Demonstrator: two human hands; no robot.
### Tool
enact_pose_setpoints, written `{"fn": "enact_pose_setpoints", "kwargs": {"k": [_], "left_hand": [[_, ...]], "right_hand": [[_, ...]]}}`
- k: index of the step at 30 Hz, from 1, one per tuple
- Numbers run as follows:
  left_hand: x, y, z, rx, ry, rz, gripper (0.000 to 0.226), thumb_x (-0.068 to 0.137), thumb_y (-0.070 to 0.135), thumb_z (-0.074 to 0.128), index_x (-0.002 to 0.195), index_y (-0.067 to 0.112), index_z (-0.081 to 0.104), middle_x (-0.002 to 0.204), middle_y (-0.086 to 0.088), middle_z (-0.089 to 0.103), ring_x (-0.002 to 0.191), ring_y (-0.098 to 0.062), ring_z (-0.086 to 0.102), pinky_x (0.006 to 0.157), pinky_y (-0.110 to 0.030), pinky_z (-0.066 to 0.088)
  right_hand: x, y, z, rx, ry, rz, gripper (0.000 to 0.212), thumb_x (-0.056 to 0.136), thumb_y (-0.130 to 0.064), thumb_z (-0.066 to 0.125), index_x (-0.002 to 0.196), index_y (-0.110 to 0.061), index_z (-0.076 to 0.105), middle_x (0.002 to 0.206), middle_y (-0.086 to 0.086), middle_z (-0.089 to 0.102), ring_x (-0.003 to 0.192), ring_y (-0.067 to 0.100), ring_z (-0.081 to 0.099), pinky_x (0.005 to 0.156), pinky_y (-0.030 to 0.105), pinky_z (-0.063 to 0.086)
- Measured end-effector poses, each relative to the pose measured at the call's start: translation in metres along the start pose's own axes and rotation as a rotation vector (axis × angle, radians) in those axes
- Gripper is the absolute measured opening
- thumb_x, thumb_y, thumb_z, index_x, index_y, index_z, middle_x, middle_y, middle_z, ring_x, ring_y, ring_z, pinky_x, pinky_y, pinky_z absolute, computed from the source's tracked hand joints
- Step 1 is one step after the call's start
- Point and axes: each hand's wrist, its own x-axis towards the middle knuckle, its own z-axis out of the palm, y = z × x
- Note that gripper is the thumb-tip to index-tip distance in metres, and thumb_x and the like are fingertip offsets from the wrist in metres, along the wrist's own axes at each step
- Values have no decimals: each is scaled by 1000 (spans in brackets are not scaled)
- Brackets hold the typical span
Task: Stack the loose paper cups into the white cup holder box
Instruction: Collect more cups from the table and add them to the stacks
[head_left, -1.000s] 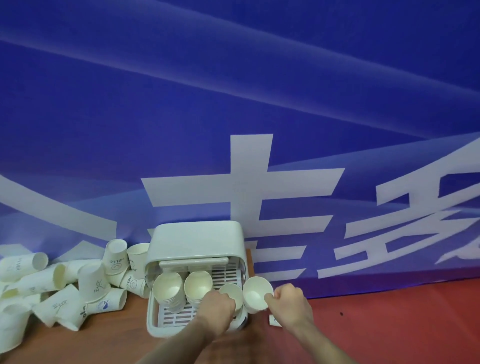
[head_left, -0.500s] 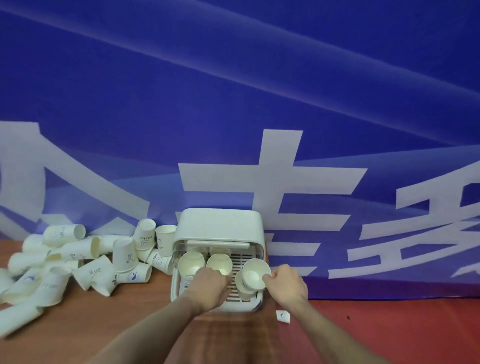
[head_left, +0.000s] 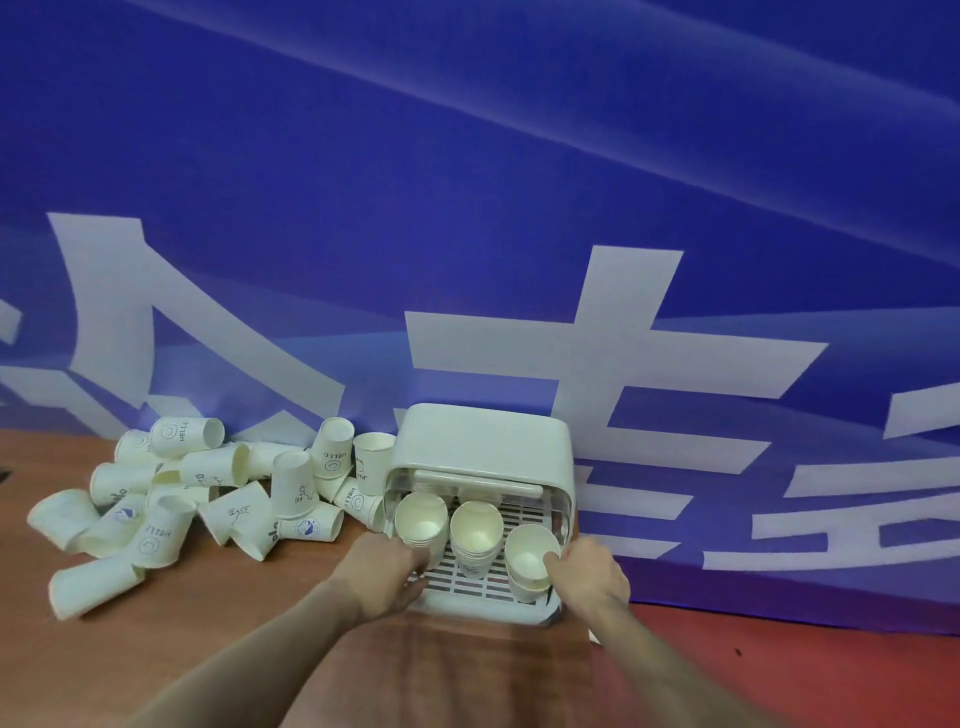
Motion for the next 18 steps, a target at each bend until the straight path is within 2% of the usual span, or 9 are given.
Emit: {"fn": "enact_pose_setpoints", "kwargs": {"k": [6, 9, 12, 15, 18], "left_hand": [[-4, -10, 1, 9, -13, -15, 30, 94, 49, 41, 108, 28, 58, 96, 0, 71, 91, -26, 65, 77, -34, 48], [-7, -13, -8, 38, 4, -31, 32, 94, 49, 42, 110, 26, 58, 99, -2, 70, 93, -27, 64, 81, -34, 46], [-12, -16, -18, 53, 18, -67, 33, 95, 50, 43, 112, 27, 58, 103, -3, 70, 95, -27, 64, 78, -34, 45], [-24, -21, -29, 55, 26, -115, 32, 94, 50, 44, 110, 27, 60, 102, -4, 70, 95, -27, 64, 77, -34, 45], [-41, -32, -36, 37, 21, -164, 33, 93, 47, 44, 107, 24, 62, 103, -5, 70, 95, -27, 64, 78, -33, 45]], "right_hand": [[-3, 1, 1, -49, -9, -16, 31, 83, -45, 53, 95, -18, 62, 95, 1, 67, 87, 24, 65, 76, 32, 53], [-9, -1, -3, -63, -23, -31, 31, 82, -45, 52, 95, -18, 61, 95, 1, 66, 87, 24, 64, 77, 32, 52], [-20, -15, -9, -72, -40, -72, 24, 82, -41, 52, 81, -18, 59, 90, 2, 65, 84, 24, 62, 73, 30, 51], [-36, -38, -10, -77, -58, -158, 28, 81, -39, 52, 61, -19, 54, 74, -2, 61, 75, 23, 62, 63, 27, 46], [-54, -67, -6, -56, -114, -249, 28, 78, -36, 52, 55, -19, 49, 63, -3, 56, 64, 22, 57, 55, 27, 41]]}}
